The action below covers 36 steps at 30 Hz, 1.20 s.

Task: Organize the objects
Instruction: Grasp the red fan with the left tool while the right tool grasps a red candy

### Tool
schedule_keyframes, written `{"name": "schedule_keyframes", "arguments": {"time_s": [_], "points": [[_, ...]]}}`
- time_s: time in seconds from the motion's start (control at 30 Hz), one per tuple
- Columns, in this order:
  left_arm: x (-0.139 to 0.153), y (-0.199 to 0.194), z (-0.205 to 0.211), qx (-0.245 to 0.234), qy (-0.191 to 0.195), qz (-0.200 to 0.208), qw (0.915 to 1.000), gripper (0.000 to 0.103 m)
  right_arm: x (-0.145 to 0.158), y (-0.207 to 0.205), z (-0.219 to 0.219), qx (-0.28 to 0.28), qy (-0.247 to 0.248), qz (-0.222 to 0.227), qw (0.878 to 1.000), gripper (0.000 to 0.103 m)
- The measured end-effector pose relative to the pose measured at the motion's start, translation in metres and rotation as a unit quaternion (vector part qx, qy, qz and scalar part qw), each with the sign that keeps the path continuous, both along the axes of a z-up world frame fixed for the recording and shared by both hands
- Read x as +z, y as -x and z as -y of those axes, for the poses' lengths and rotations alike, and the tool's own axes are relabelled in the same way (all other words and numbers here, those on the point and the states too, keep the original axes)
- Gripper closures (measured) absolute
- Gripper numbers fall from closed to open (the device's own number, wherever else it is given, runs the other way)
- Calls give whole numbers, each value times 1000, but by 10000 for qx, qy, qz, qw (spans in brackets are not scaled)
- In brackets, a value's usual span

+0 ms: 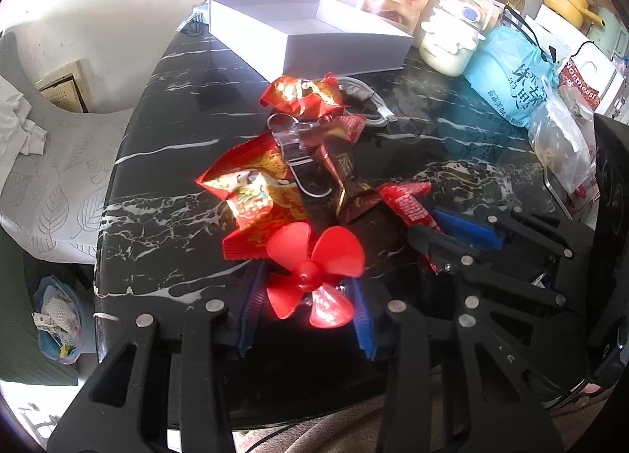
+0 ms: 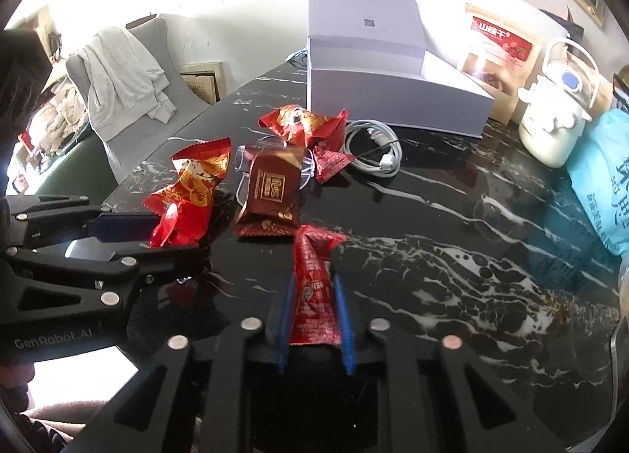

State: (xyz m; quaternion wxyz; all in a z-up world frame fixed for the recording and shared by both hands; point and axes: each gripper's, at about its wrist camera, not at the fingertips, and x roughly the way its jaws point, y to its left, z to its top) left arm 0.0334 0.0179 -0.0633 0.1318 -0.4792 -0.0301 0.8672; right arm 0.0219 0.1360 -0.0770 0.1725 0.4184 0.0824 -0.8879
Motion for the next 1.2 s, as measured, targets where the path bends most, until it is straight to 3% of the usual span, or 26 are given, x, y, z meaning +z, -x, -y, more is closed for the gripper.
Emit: {"name": "schedule_keyframes", "arguments": {"time_s": [0.1,0.53,0.87,1.2], "points": [[0,0,2,-24,-157,70,9998,65,1,-1,-4,-24,108,34,9999,87],[10,-10,-2,71,-80,-51,9999,65,15,-17,-18,-114,408,-26,9991,88],[43,-6,-14,-75,-74,-374,9992,65,45,-21,-34,-327,605,-228,9974,88],[66,22,-20,-215,-39,-577,9981,65,68,-3,-38,-448,494,-391,9970,88]]}}
